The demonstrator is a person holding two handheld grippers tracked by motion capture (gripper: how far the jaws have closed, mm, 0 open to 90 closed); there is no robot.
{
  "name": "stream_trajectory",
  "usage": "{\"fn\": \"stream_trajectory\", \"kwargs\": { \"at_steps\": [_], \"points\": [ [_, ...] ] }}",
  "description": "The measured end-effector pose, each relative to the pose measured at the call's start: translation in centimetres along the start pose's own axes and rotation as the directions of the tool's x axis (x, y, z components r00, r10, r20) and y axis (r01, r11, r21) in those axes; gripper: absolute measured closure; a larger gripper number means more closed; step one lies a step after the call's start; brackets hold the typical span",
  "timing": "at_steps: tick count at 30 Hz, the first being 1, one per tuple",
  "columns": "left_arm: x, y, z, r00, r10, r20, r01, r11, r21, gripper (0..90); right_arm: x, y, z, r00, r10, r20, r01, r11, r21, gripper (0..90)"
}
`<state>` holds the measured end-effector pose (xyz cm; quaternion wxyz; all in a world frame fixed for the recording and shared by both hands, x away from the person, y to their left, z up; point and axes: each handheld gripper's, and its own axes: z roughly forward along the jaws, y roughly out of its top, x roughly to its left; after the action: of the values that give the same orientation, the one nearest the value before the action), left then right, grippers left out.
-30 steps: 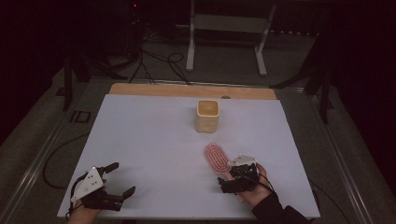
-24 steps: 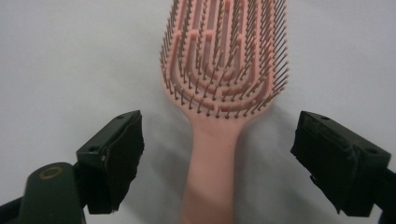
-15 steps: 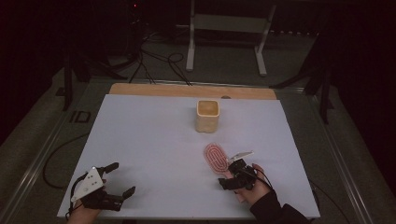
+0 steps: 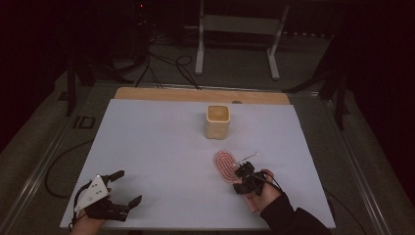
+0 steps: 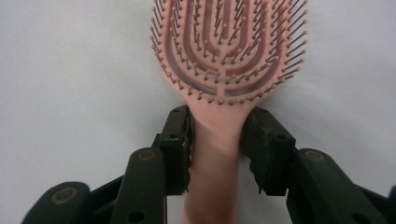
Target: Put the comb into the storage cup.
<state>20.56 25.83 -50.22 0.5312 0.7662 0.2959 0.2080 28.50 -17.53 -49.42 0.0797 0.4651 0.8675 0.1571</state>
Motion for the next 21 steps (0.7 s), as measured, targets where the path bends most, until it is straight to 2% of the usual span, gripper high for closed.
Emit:
{"fn": "stream_trajectory", "kwargs": {
  "at_steps": [3, 9, 14, 21],
  "points": [
    [0.0, 0.0, 0.0, 1.0000, 0.000, 0.001, 0.000, 1.0000, -0.001, 0.0, 0.0, 0.4, 0.0, 1.0000, 0.000, 0.006, 0.000, 0.9997, 0.026, 63.4],
    [0.1, 0.0, 0.0, 1.0000, -0.003, 0.002, 0.003, 1.0000, 0.001, 0.0, -0.5, 0.8, 0.1, 0.9998, 0.011, -0.019, -0.010, 0.9985, 0.054, 68.0],
    [0.0, 0.0, 0.0, 1.0000, -0.001, 0.002, 0.001, 1.0000, 0.002, 0.0, -0.3, 1.3, 0.2, 0.9999, -0.016, -0.001, 0.016, 0.9952, 0.097, 69.4],
    [0.1, -0.1, 0.1, 1.0000, -0.004, 0.003, 0.004, 1.0000, 0.005, 0.0, -0.4, 1.2, 0.1, 0.9992, -0.038, -0.007, 0.039, 0.9956, 0.086, 70.5]
  ]
}}
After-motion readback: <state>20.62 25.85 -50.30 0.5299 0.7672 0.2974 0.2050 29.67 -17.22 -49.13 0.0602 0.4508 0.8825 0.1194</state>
